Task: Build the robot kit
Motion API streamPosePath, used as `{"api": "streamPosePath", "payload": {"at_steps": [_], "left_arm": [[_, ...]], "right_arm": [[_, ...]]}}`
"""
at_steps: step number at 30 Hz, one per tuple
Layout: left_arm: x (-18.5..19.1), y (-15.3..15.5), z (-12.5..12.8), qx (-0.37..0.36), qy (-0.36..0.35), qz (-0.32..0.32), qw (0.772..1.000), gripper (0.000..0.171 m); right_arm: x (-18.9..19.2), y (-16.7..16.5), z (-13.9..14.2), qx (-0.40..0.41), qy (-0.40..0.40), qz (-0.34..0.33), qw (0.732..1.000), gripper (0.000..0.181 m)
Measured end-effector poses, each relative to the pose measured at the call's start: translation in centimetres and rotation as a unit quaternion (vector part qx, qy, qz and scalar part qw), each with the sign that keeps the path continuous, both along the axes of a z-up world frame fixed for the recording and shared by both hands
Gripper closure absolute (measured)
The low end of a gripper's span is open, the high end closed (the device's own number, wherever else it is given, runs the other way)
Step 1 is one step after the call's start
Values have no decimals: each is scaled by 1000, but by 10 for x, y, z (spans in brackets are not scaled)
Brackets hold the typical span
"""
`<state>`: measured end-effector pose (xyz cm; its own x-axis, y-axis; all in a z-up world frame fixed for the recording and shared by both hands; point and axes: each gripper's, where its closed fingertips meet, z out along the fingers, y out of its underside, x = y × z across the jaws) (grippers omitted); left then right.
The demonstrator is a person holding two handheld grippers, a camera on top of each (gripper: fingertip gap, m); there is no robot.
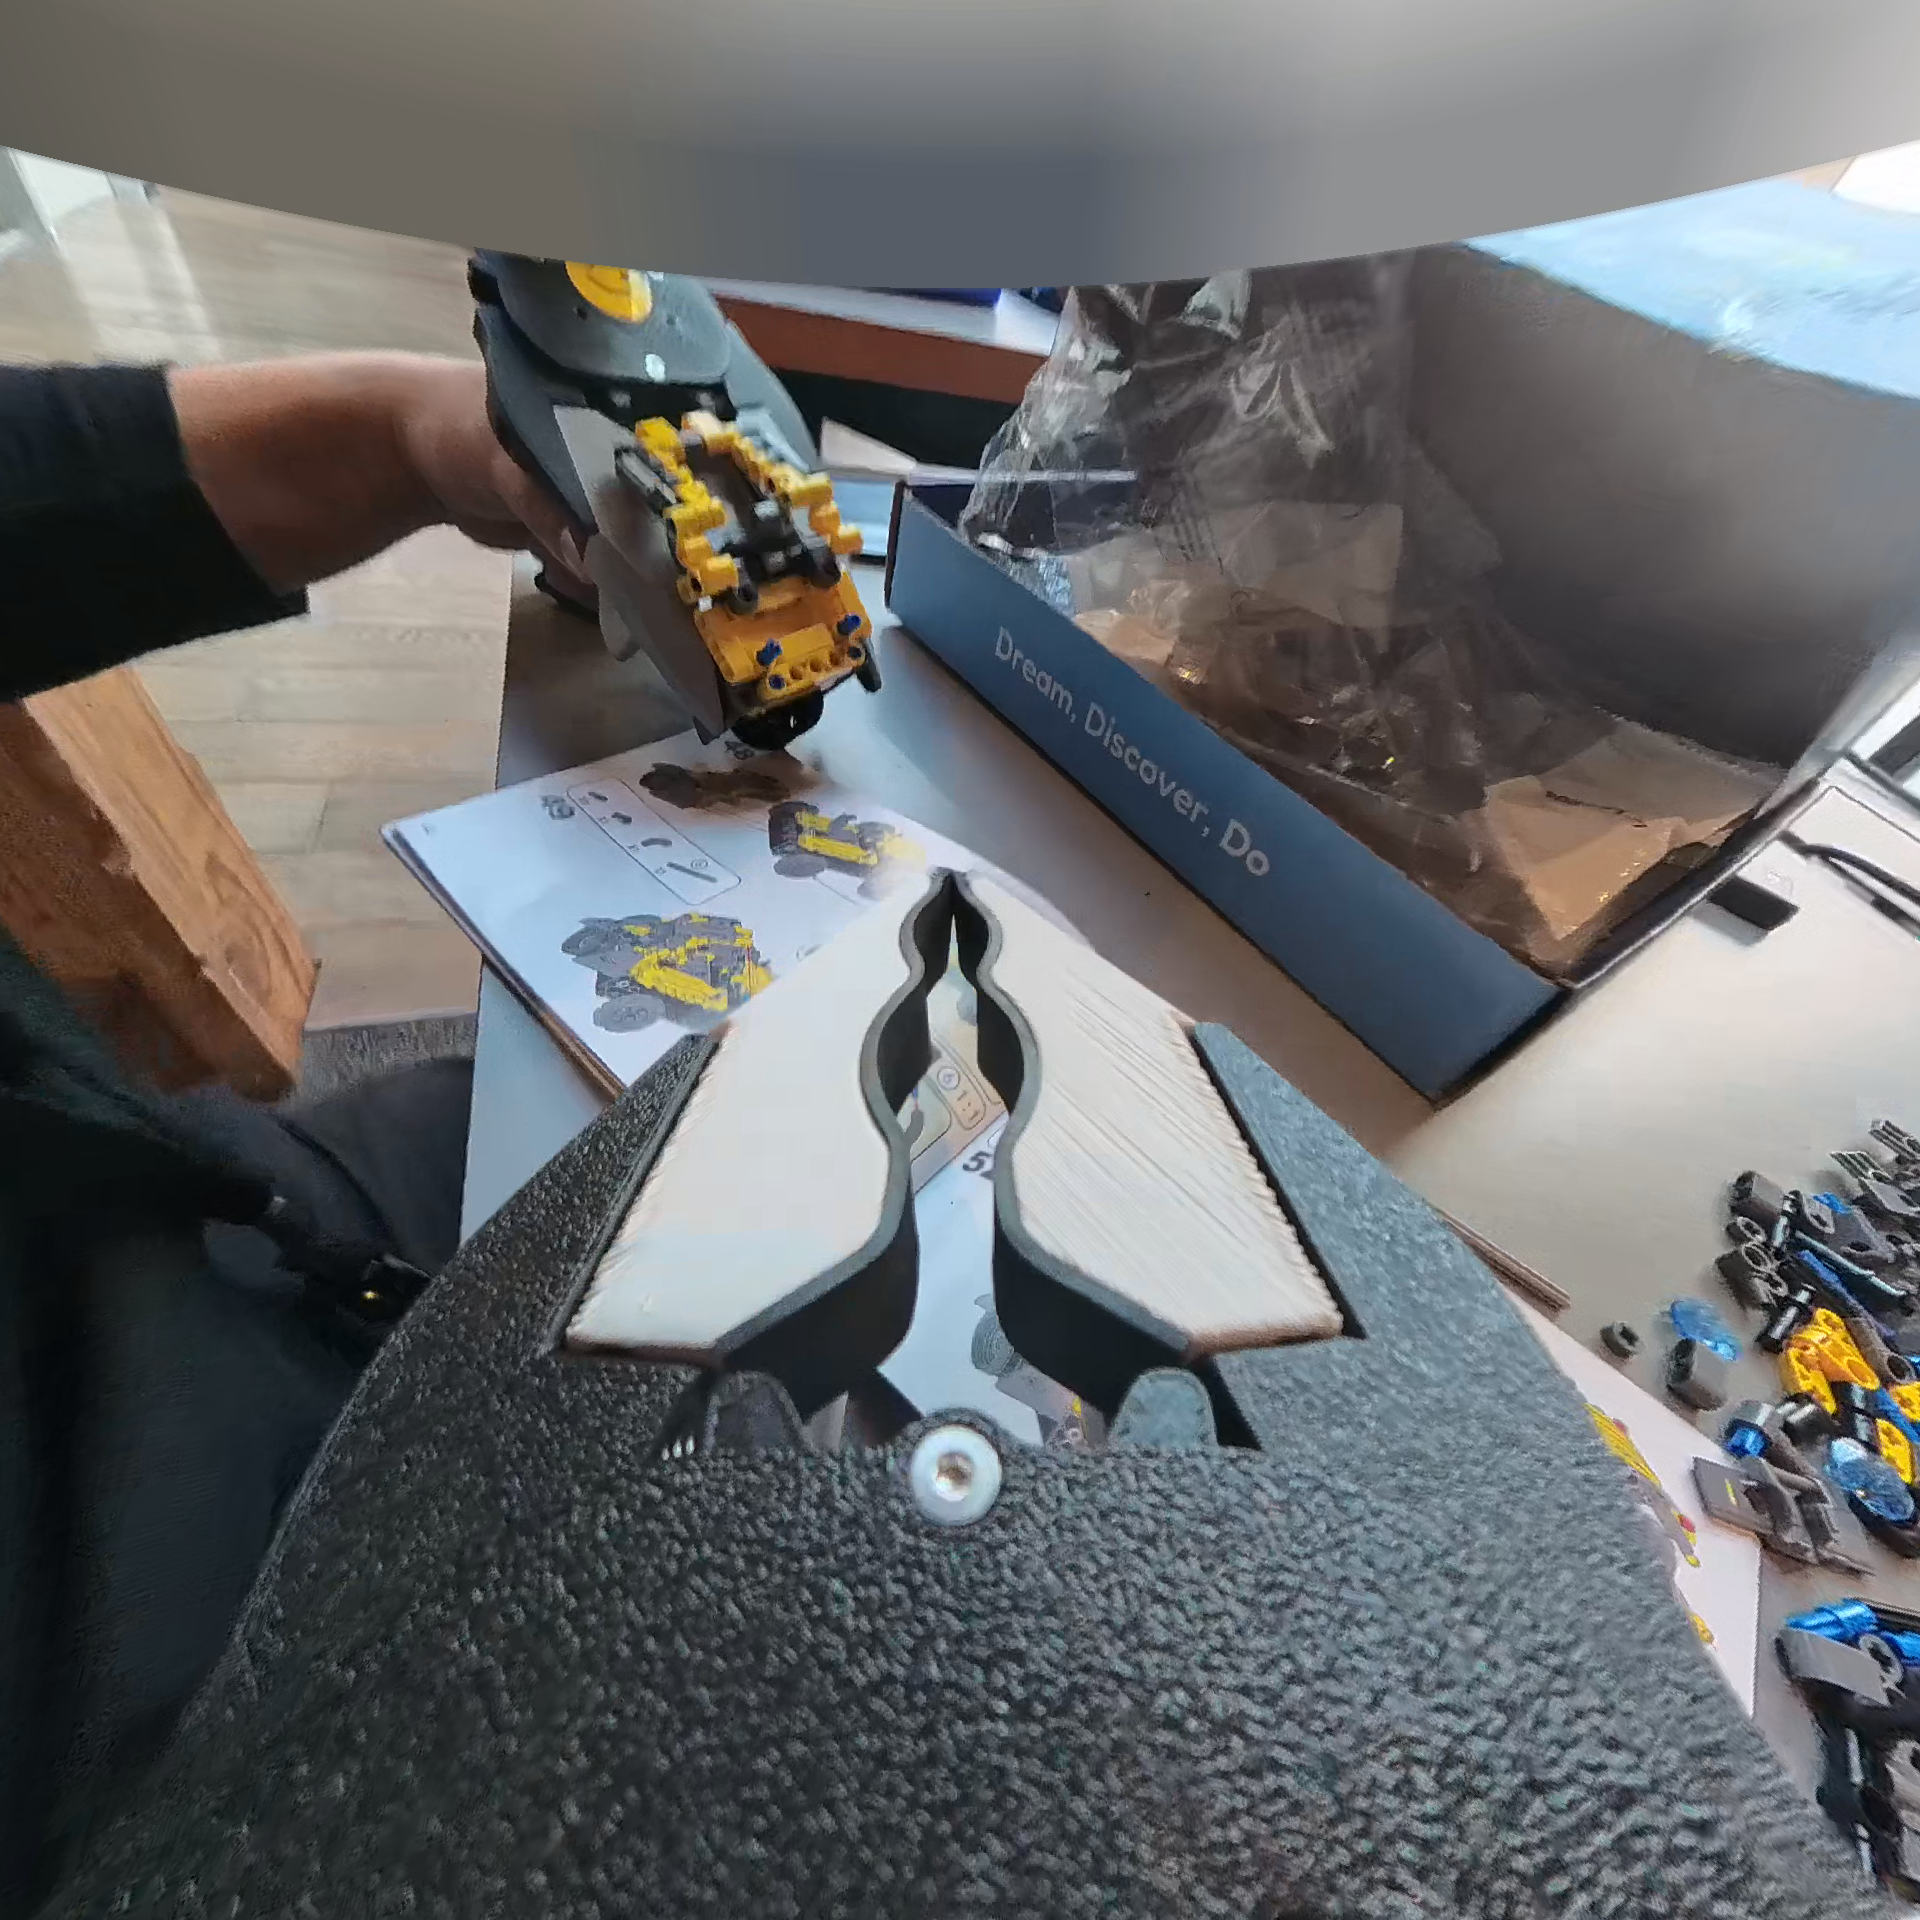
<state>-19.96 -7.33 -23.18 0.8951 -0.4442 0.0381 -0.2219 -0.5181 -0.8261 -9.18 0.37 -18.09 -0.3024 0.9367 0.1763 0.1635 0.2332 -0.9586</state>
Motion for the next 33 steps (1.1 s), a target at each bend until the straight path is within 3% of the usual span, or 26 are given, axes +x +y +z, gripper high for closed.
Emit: {"api": "streamPosePath", "payload": {"at_steps": [3, 7, 21, 33], "left_arm": [[0, 0, 0, -1, -3, 0, 1000, 117], [-1, 0, 0, -1, -4, 3, 1000, 117], [4, 8, 16, 33, -58, 16, 998, 118], [1, 12, 8, 14, -33, 34, 999, 117]], "right_arm": [[-10, -9, -30, 58, -84, 6, 995, 181], [-16, -18, -76, 126, -215, 21, 968, 181], [-18, -21, -75, 124, -212, 27, 969, 181], [-19, -21, -74, 114, -211, 34, 970, 181]]}}
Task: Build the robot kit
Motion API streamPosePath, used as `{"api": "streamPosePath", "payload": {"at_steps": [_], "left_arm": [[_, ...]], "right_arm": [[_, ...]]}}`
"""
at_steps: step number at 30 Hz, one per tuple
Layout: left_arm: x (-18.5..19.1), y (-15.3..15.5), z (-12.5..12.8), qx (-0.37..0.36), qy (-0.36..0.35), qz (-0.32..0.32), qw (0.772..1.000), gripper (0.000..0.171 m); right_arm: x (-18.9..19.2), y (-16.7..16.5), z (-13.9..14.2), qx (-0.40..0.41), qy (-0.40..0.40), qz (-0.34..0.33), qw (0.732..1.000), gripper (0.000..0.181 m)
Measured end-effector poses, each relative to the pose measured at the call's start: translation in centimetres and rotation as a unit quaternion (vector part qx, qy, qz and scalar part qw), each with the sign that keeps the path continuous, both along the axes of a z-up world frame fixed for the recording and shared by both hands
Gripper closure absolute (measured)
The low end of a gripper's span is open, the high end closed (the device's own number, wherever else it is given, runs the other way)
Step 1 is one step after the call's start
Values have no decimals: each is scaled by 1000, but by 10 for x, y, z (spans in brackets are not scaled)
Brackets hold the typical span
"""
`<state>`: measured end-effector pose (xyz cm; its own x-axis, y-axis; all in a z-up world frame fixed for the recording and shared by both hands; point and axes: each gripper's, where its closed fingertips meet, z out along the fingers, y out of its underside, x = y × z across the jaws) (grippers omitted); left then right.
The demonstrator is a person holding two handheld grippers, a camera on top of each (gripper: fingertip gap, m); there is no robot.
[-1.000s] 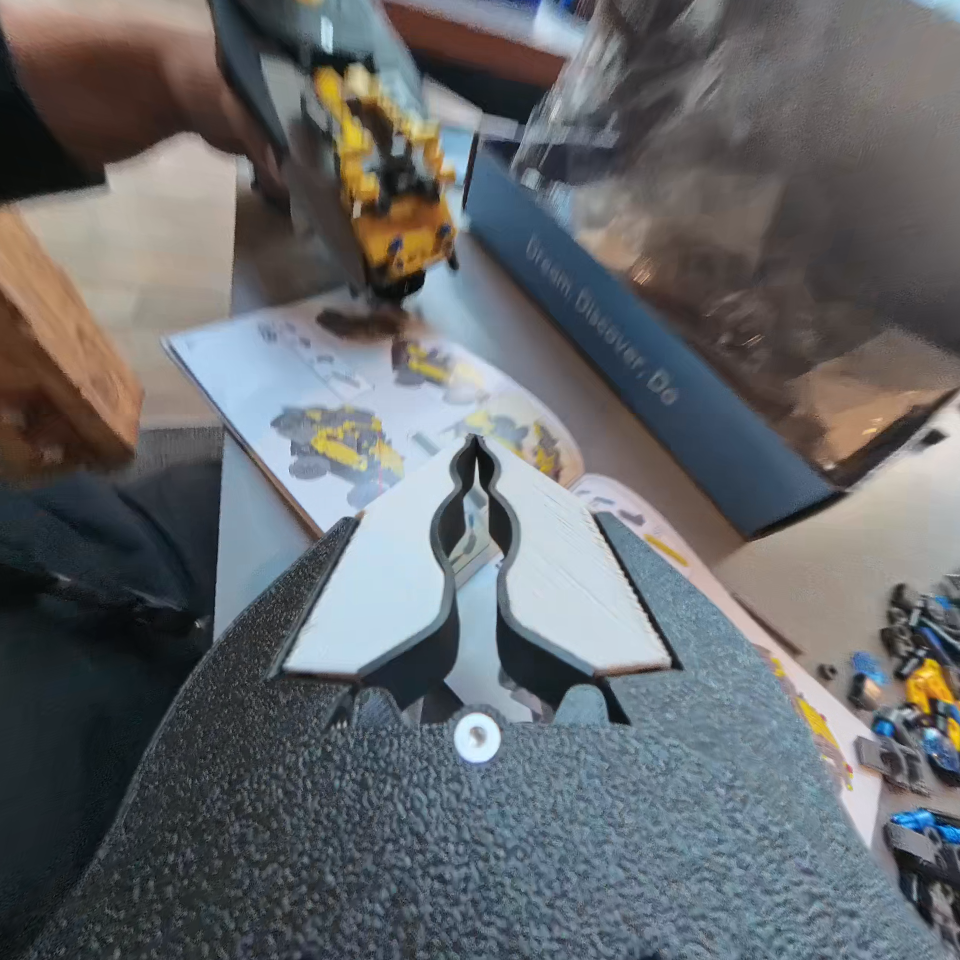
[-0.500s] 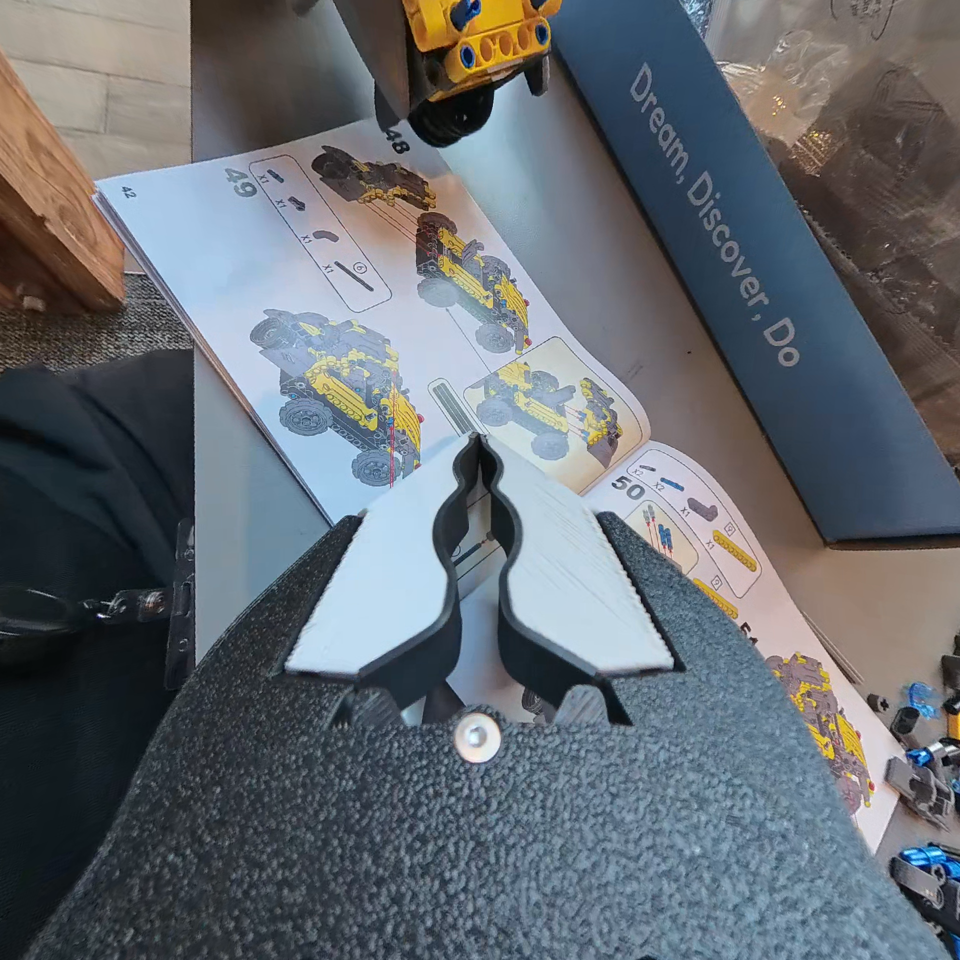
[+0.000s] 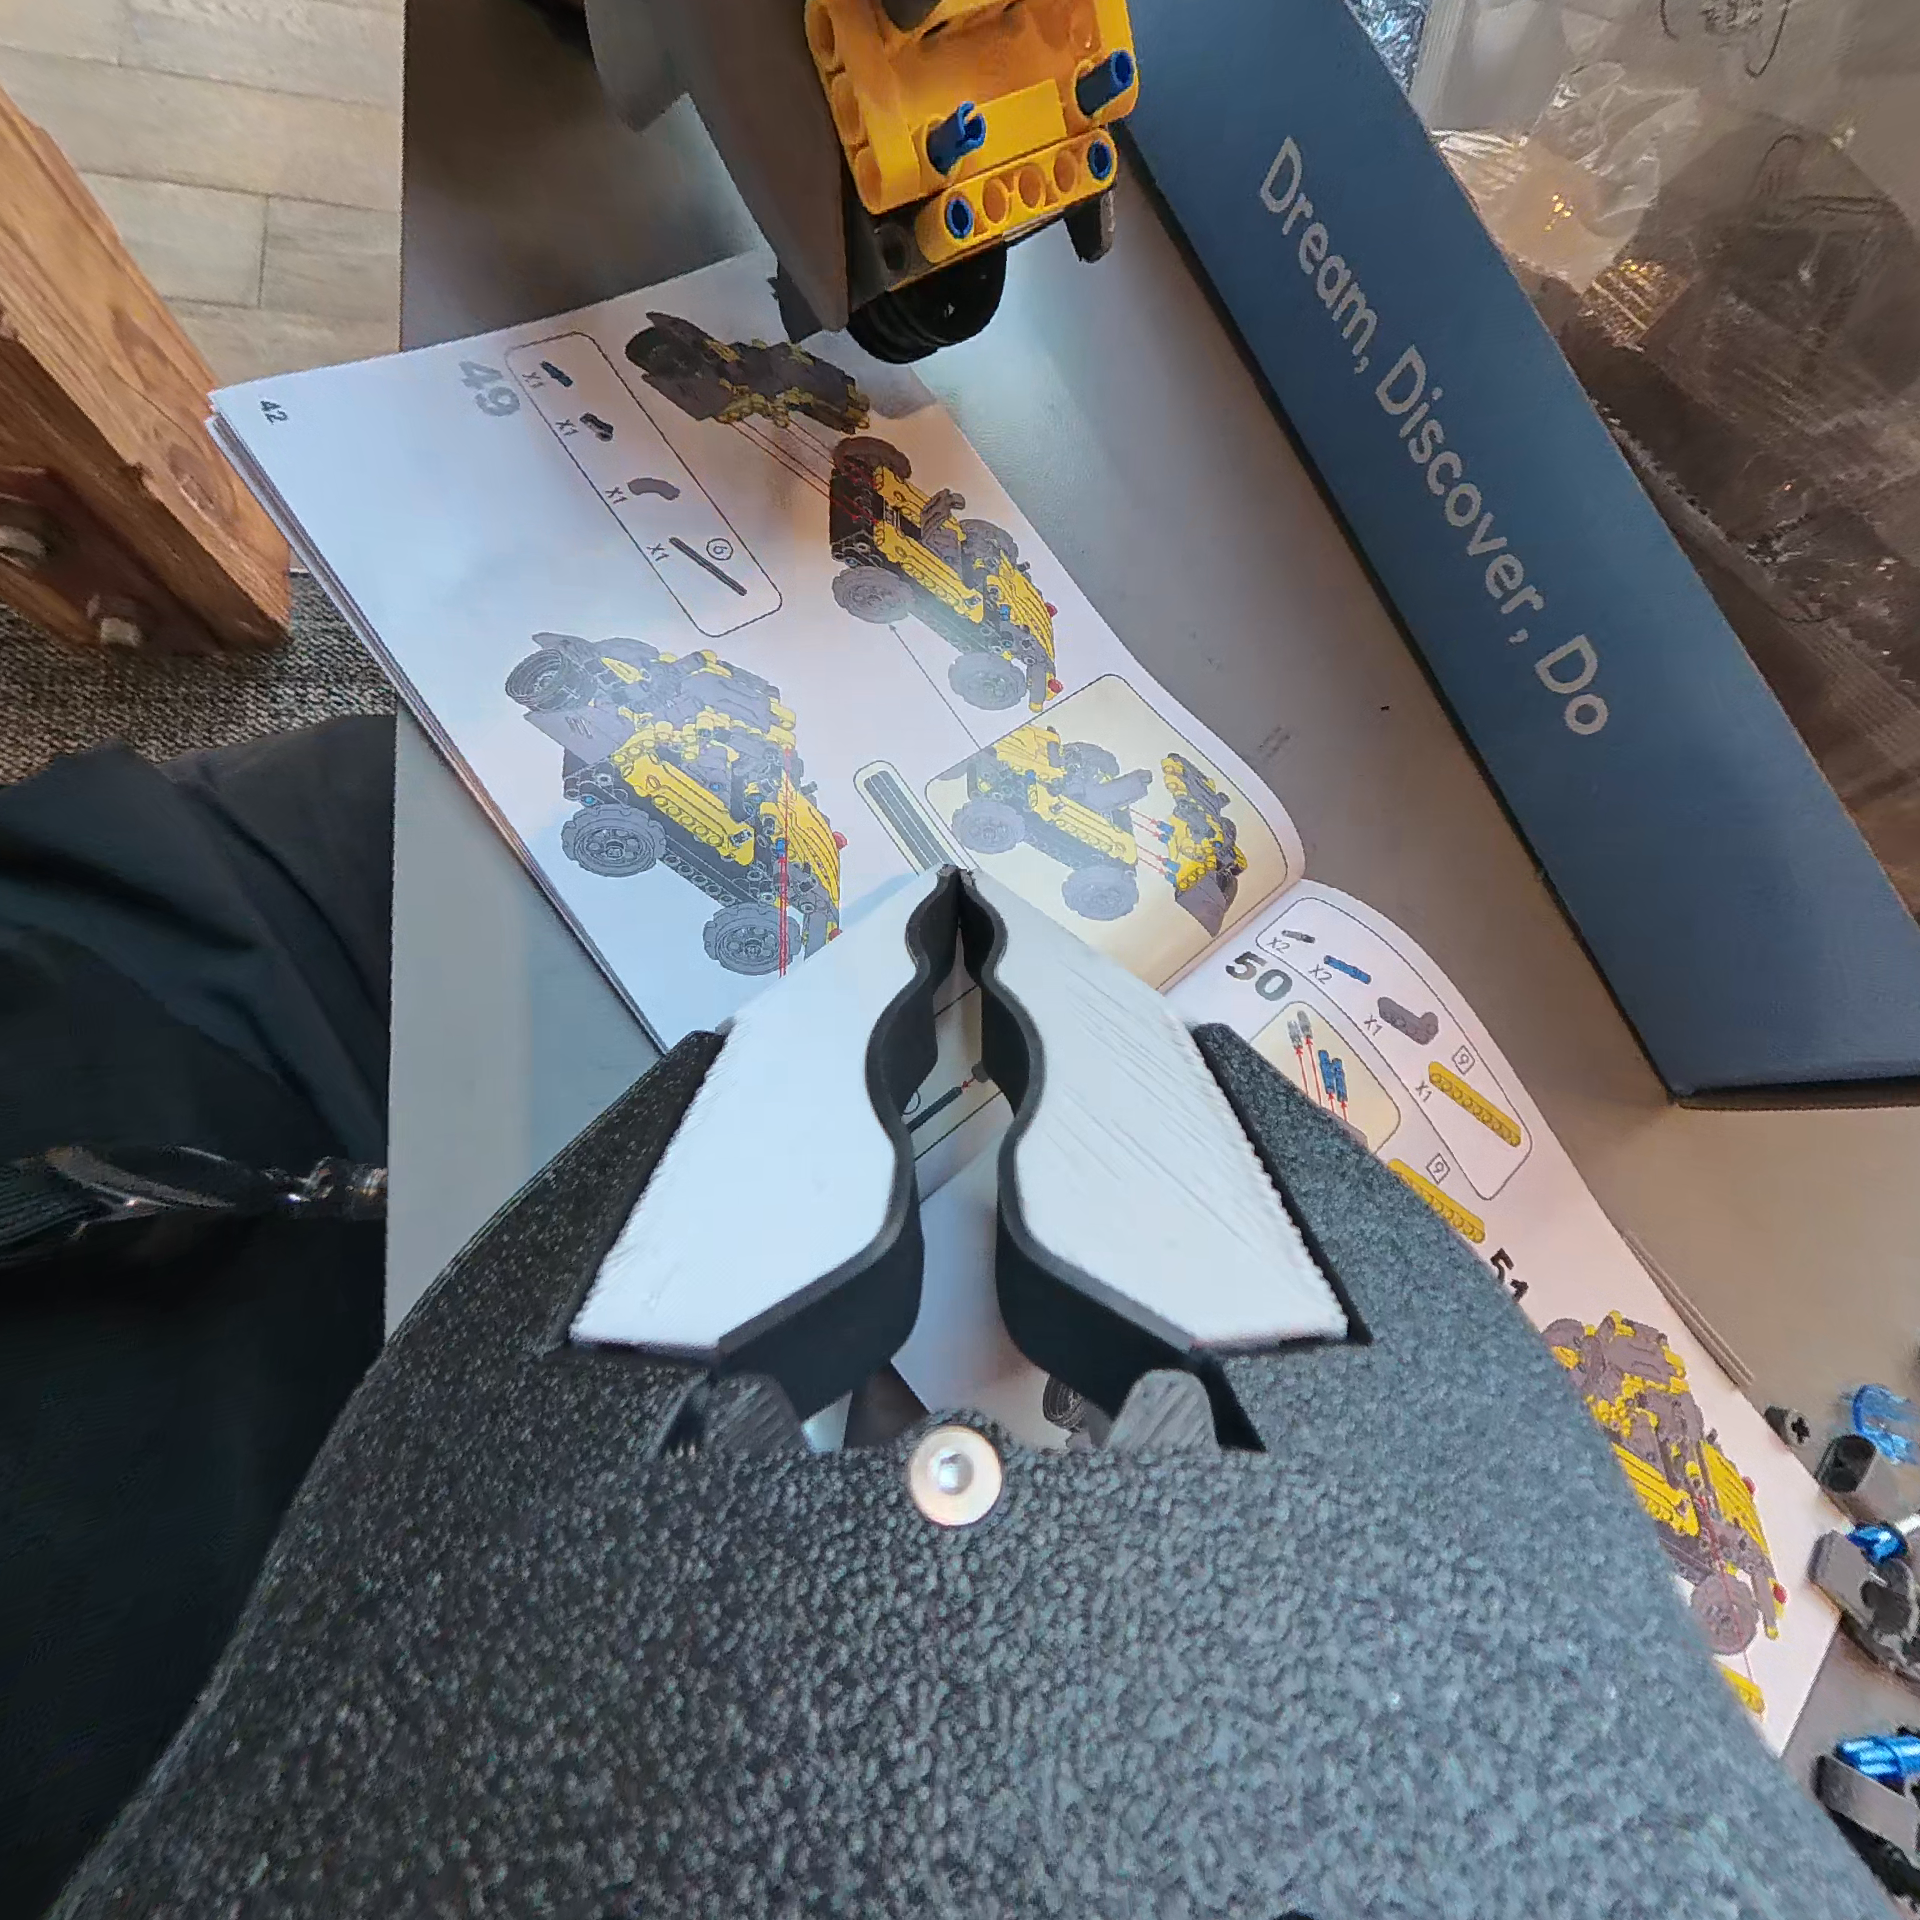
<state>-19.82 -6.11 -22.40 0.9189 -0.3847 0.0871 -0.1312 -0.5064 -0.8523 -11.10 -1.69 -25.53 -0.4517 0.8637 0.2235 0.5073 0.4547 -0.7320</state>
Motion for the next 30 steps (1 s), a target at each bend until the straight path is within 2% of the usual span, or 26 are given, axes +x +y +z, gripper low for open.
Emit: {"api": "streamPosePath", "payload": {"at_steps": [17, 30], "left_arm": [[-2, 0, 3, 6, -16, 4, 1000, 118], [4, 1, 7, 20, -10, 25, 999, 117]], "right_arm": [[-6, 1, 0, -4, 0, 7, 1000, 181], [-22, -2, 0, 25, 13, -6, 1000, 181]]}}
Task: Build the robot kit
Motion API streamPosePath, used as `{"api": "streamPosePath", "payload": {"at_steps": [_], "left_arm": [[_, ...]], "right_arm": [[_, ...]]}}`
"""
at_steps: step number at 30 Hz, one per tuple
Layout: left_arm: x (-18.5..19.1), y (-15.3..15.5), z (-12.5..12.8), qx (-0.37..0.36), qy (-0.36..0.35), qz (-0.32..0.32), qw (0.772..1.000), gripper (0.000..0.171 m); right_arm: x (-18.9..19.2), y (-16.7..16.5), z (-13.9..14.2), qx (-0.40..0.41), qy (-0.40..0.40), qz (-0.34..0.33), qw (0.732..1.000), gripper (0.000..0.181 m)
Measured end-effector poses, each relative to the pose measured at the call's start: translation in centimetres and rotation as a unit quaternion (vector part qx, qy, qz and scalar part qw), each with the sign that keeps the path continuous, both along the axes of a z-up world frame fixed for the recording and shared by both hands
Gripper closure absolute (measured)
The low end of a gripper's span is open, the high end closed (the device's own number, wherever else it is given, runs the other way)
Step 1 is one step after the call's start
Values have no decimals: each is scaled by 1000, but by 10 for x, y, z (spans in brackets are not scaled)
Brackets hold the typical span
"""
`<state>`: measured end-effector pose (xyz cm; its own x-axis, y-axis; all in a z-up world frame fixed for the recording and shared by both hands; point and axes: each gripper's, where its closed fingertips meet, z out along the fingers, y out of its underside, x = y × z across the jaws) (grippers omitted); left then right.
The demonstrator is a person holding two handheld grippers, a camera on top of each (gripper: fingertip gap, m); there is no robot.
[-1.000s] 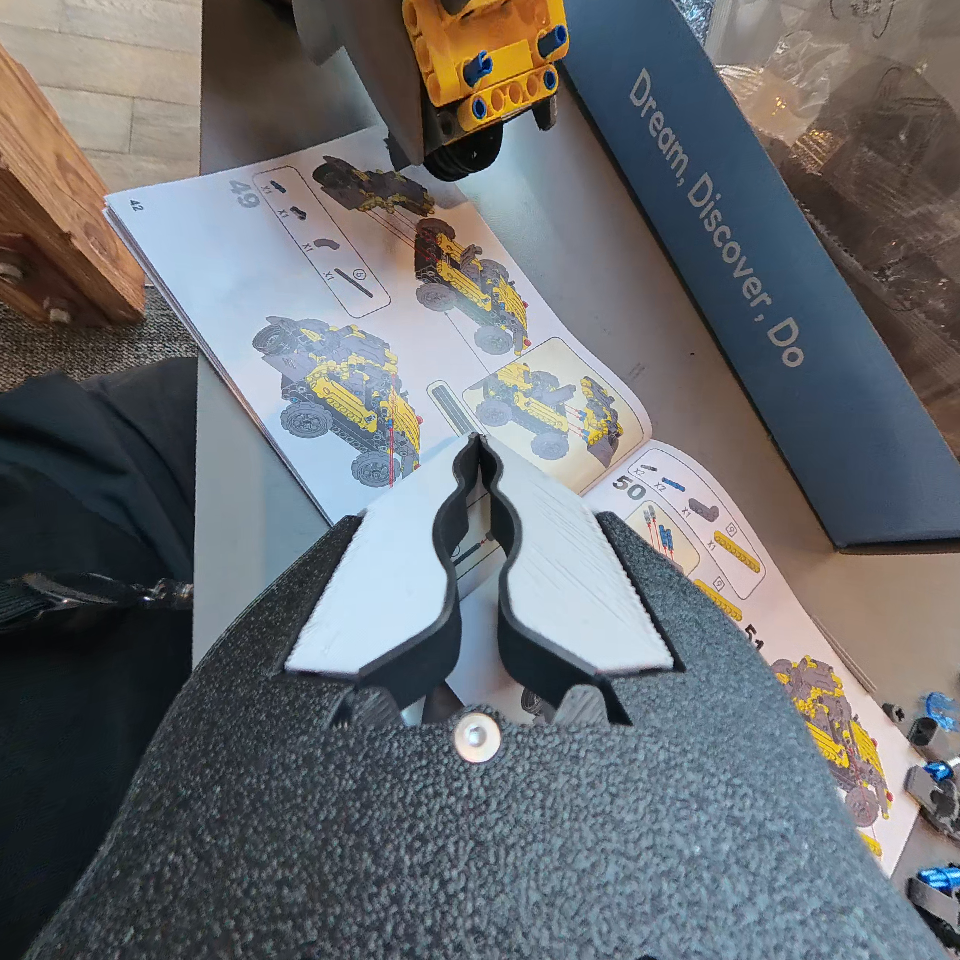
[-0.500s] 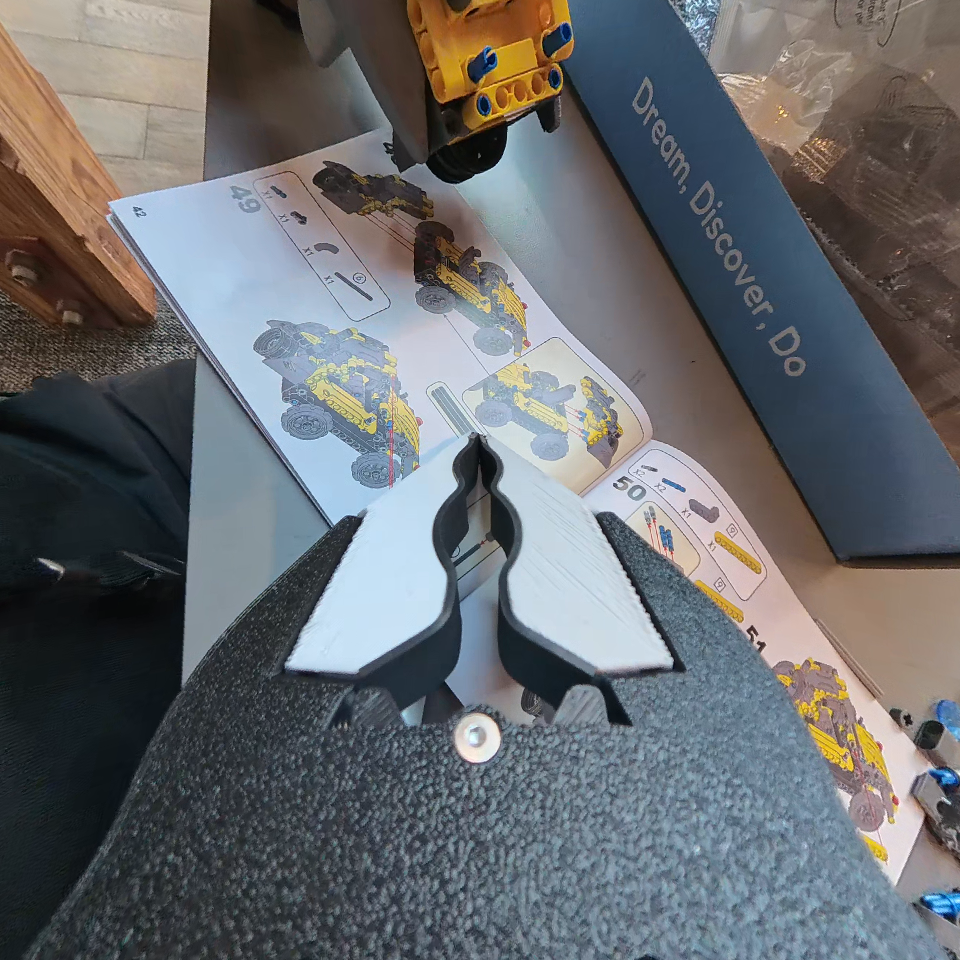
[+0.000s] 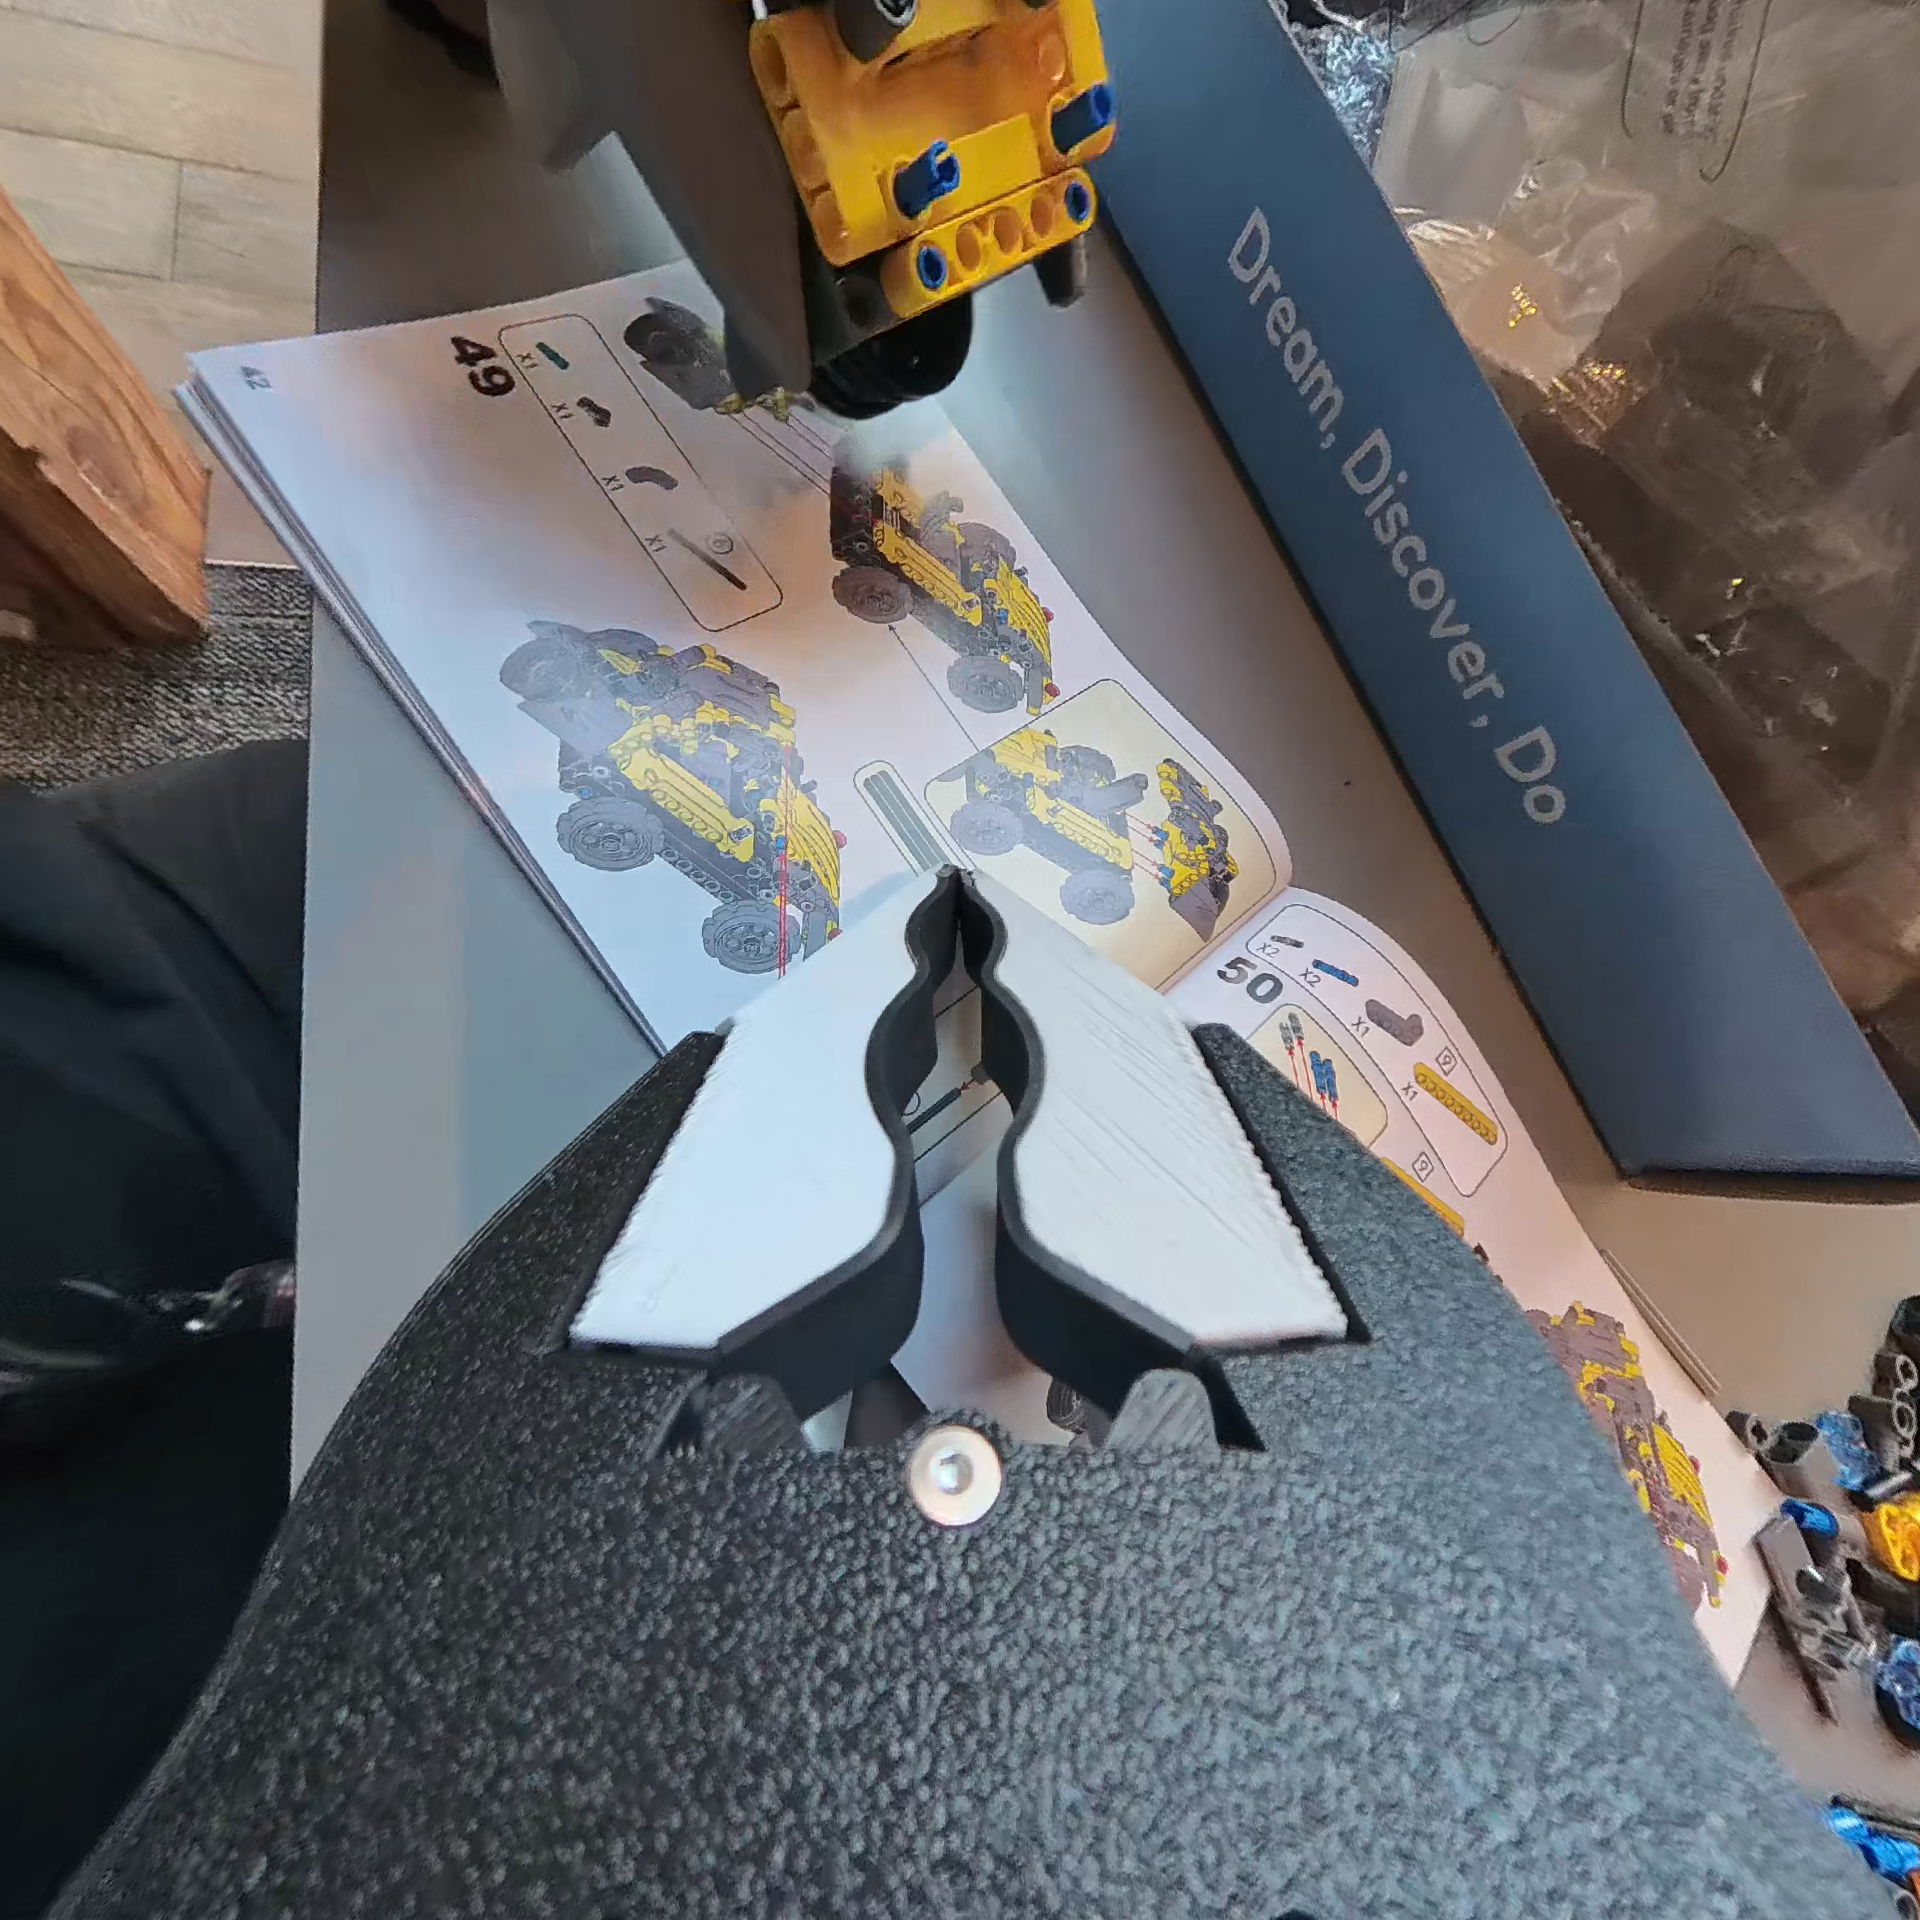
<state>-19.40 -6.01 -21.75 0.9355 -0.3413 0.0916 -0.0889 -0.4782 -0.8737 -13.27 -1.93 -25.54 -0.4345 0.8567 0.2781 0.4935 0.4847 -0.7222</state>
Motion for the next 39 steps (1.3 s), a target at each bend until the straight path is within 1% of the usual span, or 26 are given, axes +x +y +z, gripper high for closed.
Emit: {"api": "streamPosePath", "payload": {"at_steps": [3, 6, 8, 10, 12, 14, 16, 19, 21, 22, 24, 26, 28, 29, 30, 31, 32, 34, 39], "left_arm": [[11, -3, 5, 18, -5, 1, 1000, 117], [30, -8, 7, 17, -18, 2, 1000, 117], [49, -11, 3, 3, -3, 0, 1000, 117], [73, -12, 2, -1, -5, -14, 1000, 117], [92, -13, 3, 5, -19, -31, 999, 117], [101, -14, 0, 11, -22, -41, 999, 117], [106, -14, 2, 24, -34, -50, 998, 117], [112, -10, 14, 53, -54, -62, 995, 117], [115, -8, 17, 58, -62, -66, 994, 117], [117, -6, 17, 58, -65, -69, 994, 117], [124, -5, 15, 56, -68, -79, 993, 117], [128, -5, 12, 47, -61, -83, 994, 117], [130, -3, 8, 37, -49, -79, 995, 117], [131, -3, 8, 35, -45, -78, 995, 117], [133, -4, 8, 32, -45, -79, 995, 117], [135, -4, 8, 30, -44, -79, 995, 117], [136, -5, 9, 30, -42, -78, 996, 117], [139, -8, 9, 26, -37, -78, 996, 117], [142, -7, 3, 22, -45, -67, 996, 117]], "right_arm": [[0, 1, 9, -5, 30, -5, 1000, 181], [8, 0, 34, -43, 92, -6, 995, 181], [23, 0, 46, -72, 110, -11, 991, 181], [42, 3, 49, -86, 115, -23, 989, 181], [61, 12, 51, -86, 116, -45, 988, 181], [81, 25, 55, -82, 118, -71, 987, 181], [102, 43, 52, -65, 100, -96, 988, 181], [134, 71, 44, -16, 49, -124, 991, 181], [156, 83, 37, 22, -3, -124, 992, 181], [166, 85, 34, 41, -30, -112, 992, 181], [188, 99, 23, 88, -91, -105, 986, 181], [212, 115, 6, 118, -161, -109, 974, 181], [229, 132, -6, 134, -203, -122, 962, 171], [230, 131, -4, 114, -192, -122, 967, 176], [236, 140, -4, 120, -204, -135, 962, 180], [242, 149, -6, 134, -220, -141, 956, 176], [246, 156, -6, 143, -222, -146, 953, 181], [253, 172, -6, 168, -224, -161, 946, 181], [257, 197, -3, 166, -209, -228, 936, 181]]}}
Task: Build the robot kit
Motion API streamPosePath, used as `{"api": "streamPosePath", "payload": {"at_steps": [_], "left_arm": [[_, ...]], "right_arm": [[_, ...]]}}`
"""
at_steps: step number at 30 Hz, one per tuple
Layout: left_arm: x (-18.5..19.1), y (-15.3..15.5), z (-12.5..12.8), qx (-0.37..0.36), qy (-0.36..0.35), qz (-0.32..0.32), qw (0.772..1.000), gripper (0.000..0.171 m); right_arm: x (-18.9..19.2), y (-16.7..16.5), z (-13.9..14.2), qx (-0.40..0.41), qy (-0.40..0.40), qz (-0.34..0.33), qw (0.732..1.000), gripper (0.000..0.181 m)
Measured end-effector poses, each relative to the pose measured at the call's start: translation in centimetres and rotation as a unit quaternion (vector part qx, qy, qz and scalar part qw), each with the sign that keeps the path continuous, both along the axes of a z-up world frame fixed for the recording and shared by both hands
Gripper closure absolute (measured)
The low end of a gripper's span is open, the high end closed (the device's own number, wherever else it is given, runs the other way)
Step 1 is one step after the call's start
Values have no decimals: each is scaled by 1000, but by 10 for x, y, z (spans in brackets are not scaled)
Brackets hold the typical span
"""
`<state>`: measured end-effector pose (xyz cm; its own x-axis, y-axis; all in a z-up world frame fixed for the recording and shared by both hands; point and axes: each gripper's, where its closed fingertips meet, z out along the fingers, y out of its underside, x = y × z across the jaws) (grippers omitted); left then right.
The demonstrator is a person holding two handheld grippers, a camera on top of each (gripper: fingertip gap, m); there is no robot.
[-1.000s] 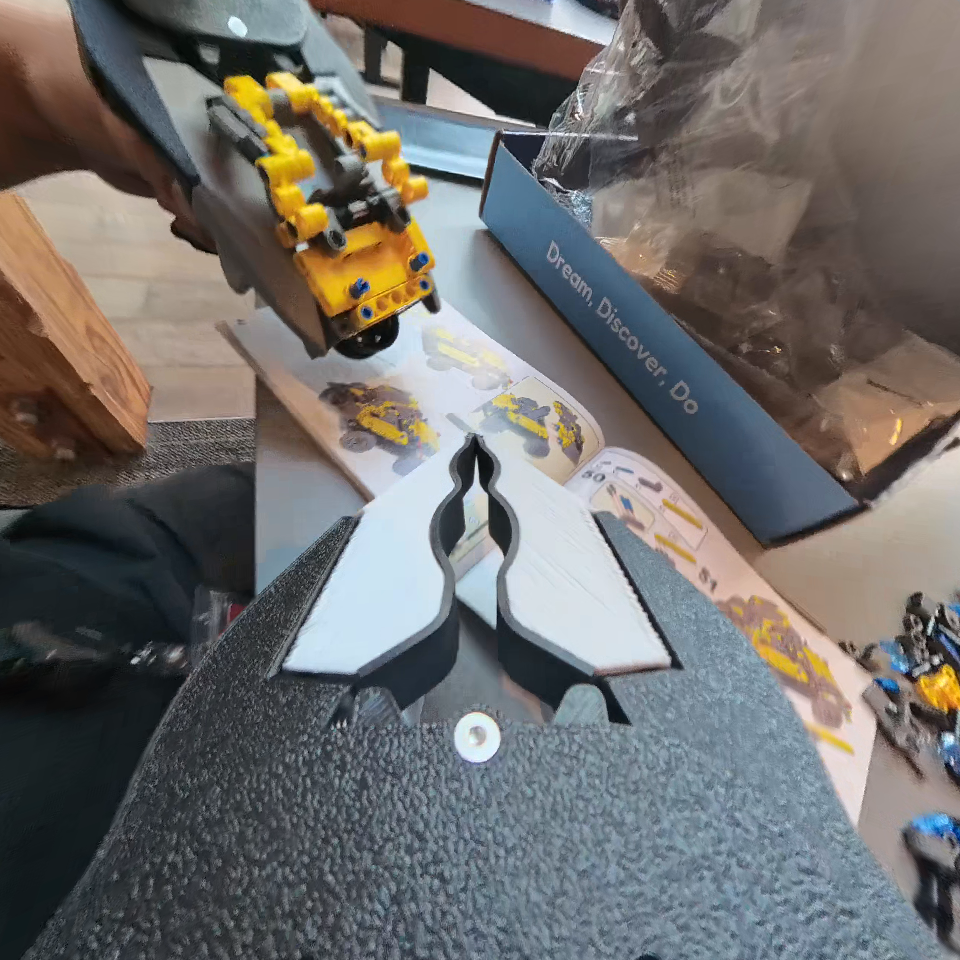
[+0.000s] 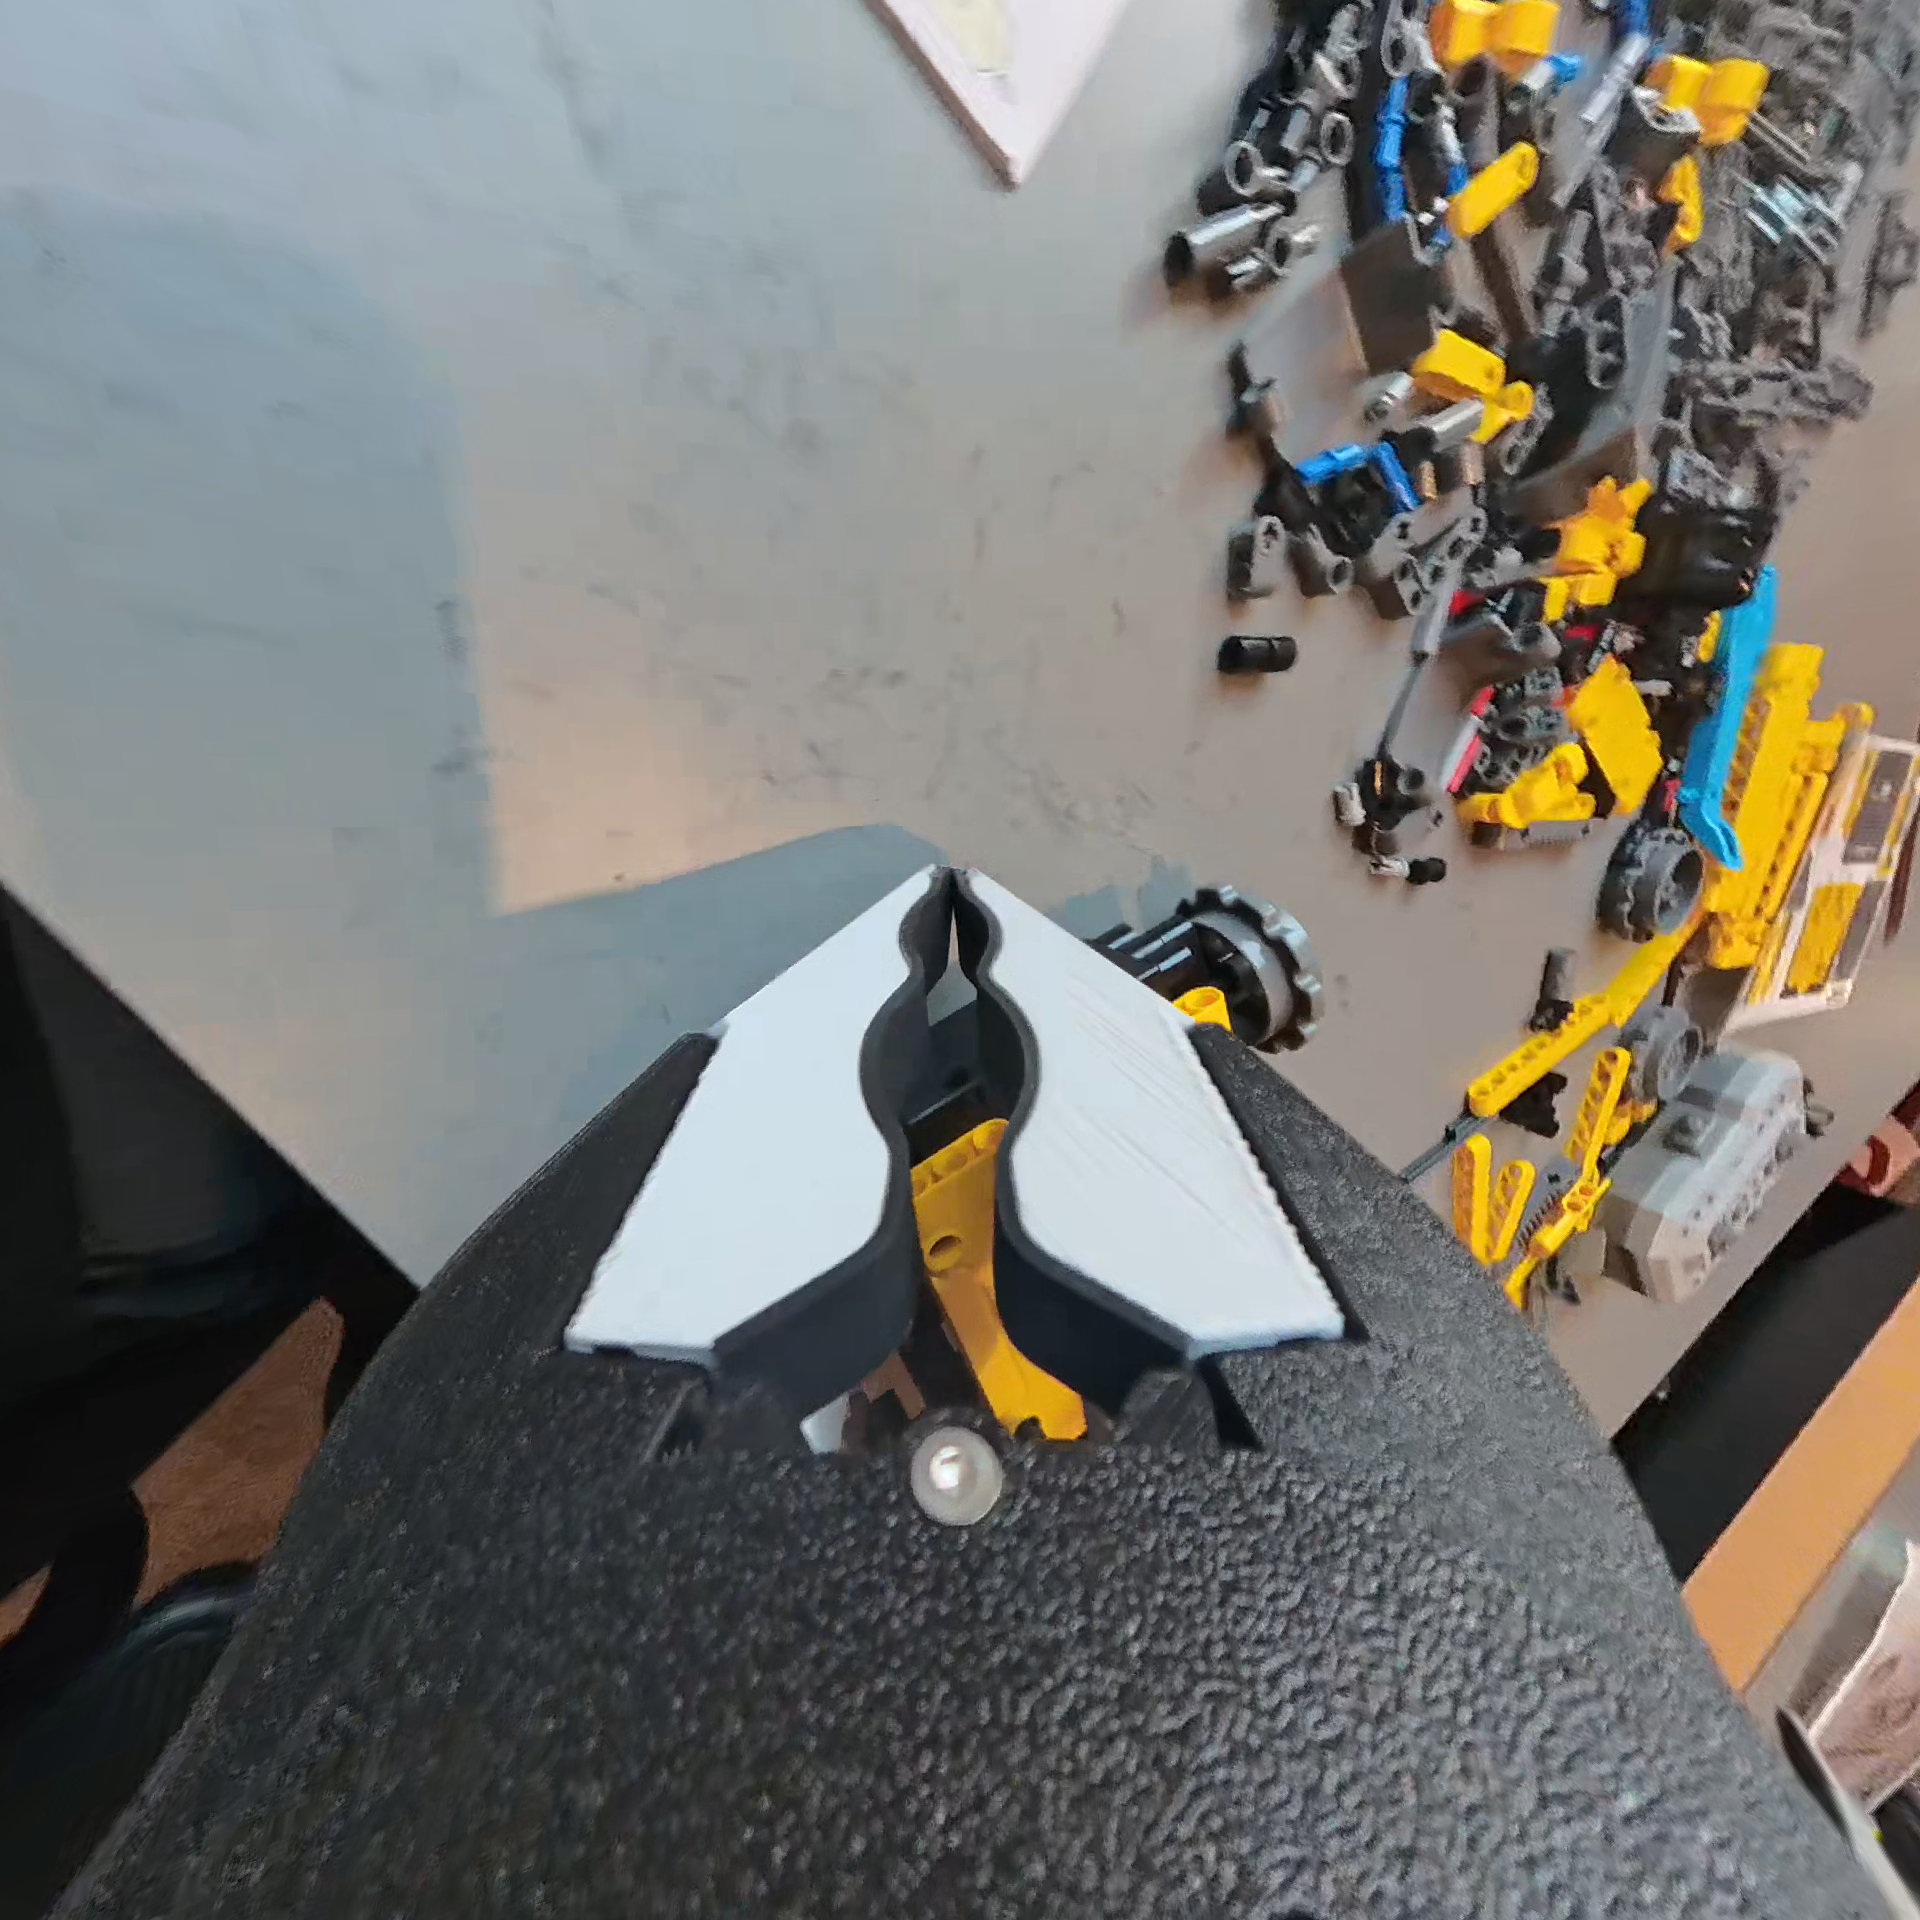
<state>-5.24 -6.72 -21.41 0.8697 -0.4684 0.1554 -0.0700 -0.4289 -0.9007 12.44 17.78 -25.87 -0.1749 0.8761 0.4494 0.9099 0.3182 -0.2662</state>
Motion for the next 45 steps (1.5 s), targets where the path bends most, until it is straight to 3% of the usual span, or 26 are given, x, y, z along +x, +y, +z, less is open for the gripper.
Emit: {"api": "streamPosePath", "payload": {"at_steps": [2, 5, 9, 12, 19, 34, 38, 42, 45], "left_arm": [[2, 2, -4, -3, 0, 6, 1000, 117], [6, 4, -7, -6, 18, 9, 1000, 117], [11, 8, -5, -7, 13, 21, 1000, 117], [12, 11, -7, -8, 4, 40, 999, 117], [2, -2, -14, -32, 38, 50, 998, 117], [-42, -2, -18, -55, 26, 88, 994, 117], [-12, -2, -7, -54, 23, 81, 995, 117], [22, -3, -15, -68, 39, 84, 993, 116], [26, 2, -23, -81, 53, 100, 990, 116]], "right_arm": [[-12, -6, 6, -3, 32, 3, 999, 181], [-58, -44, 30, -61, 145, 37, 987, 179], [-115, -93, 61, -113, 268, 103, 951, 180], [-143, -127, 62, -194, 319, 128, 919, 180], [-160, -148, 37, -221, 311, 167, 909, 178], [-167, -144, 40, -219, 318, 191, 903, 181], [-163, -145, 44, -208, 332, 199, 898, 181], [-155, -145, 41, -215, 319, 196, 902, 181], [-151, -150, 35, -230, 296, 206, 904, 181]]}}
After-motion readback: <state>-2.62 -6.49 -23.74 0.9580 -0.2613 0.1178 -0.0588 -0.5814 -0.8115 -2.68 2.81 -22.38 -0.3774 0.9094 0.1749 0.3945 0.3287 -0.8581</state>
